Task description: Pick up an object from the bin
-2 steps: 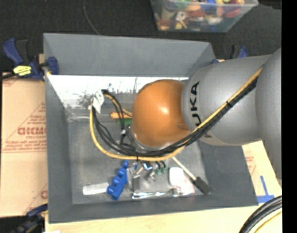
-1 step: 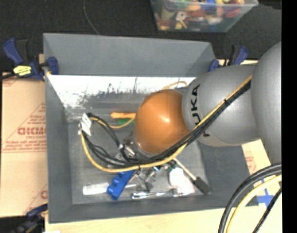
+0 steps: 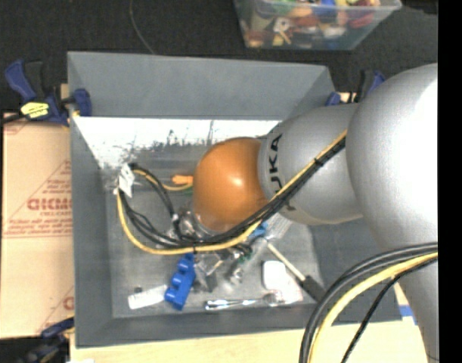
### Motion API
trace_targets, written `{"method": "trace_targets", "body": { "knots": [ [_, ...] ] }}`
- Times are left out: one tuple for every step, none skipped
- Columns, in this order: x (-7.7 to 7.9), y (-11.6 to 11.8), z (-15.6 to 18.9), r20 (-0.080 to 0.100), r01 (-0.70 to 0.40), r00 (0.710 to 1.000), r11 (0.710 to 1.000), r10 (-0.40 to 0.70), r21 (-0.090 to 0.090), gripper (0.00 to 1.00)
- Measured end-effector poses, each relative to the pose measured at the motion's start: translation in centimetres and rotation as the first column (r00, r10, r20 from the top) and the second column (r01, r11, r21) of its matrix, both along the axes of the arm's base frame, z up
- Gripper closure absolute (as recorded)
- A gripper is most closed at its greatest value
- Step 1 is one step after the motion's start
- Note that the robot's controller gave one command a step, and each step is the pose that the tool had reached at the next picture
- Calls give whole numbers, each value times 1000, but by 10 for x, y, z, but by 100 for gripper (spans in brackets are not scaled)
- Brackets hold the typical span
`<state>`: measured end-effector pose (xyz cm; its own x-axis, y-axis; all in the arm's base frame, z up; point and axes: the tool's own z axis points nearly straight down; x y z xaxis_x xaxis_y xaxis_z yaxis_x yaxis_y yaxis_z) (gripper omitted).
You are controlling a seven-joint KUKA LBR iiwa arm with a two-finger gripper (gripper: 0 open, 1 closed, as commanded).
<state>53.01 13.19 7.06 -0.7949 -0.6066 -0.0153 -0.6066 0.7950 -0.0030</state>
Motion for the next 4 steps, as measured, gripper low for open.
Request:
{"method": "trace_targets", "body": {
  "knots": [
    [2,20,0,2,-298,954,954,298,-6,100],
    [2,20,0,2,-297,955,955,297,-5,100],
    [2,19,14,4,-294,956,956,294,-5,100],
    [1,19,54,-1,-293,956,956,293,-5,100]
  ]
}}
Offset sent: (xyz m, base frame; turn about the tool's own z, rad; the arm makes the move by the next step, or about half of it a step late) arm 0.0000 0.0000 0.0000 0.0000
